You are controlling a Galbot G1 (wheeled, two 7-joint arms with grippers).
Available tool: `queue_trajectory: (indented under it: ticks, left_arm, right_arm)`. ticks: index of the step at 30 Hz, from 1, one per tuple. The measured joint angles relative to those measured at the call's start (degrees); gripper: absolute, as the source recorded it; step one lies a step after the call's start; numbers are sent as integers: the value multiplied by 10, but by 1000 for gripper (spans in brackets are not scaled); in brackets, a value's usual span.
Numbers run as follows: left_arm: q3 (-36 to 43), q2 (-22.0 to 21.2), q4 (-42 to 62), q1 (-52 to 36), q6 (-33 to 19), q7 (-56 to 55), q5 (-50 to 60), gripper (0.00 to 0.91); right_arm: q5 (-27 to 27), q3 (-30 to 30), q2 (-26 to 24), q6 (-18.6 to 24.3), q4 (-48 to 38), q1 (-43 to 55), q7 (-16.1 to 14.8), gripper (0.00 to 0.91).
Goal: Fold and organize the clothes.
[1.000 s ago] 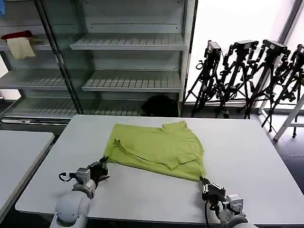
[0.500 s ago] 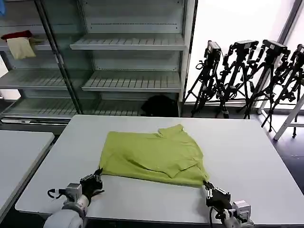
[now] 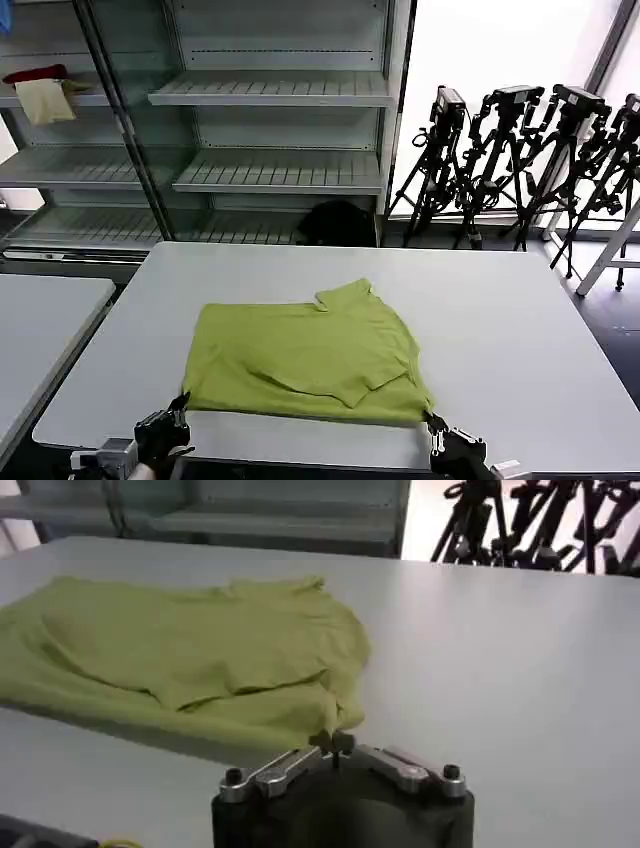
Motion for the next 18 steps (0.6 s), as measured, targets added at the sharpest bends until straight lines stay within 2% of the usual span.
queue_trajectory:
  ticks: [6, 11, 18]
  left_arm:
    - [-4, -1, -10, 15, -7, -12, 9, 907]
    - [-14, -7, -23, 15, -11, -19, 16, 907]
    - [-38, -7, -27, -22, -14, -12, 0, 907]
  right_arm:
    - [-6, -5, 6, 1, 10, -21, 11, 907]
    - [-8, -1, 15, 2, 23, -22, 33, 907]
    - [5, 2, 22, -3, 21, 49, 46, 907]
